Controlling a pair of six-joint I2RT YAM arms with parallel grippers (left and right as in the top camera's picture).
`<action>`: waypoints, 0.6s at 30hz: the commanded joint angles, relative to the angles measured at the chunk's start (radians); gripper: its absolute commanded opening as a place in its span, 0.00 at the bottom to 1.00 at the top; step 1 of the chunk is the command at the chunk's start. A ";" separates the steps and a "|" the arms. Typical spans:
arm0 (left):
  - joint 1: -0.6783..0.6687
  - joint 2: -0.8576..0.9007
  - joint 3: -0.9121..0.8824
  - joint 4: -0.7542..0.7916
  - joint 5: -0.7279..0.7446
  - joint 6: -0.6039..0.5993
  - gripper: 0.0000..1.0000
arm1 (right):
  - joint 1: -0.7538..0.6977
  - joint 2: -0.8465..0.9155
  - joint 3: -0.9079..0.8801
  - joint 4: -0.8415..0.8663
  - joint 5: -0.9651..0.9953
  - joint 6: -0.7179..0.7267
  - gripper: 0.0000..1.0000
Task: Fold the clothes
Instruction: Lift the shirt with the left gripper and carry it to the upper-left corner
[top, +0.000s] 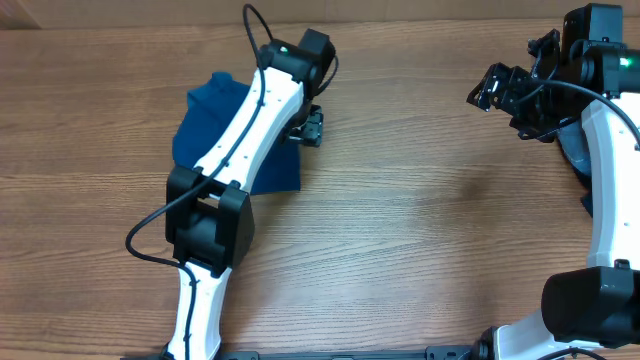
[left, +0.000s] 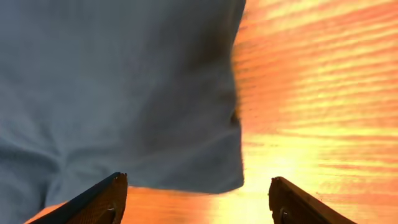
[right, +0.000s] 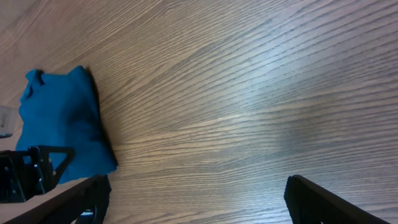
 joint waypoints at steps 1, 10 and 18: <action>-0.035 0.001 0.010 0.035 -0.158 -0.074 0.77 | 0.003 -0.010 0.029 0.006 0.010 -0.008 0.94; -0.105 0.100 0.010 0.087 -0.395 -0.222 0.77 | -0.028 -0.011 0.029 0.039 -0.055 -0.023 0.94; -0.158 0.232 0.010 0.081 -0.449 -0.288 0.79 | -0.094 -0.011 0.029 0.018 -0.130 -0.031 0.93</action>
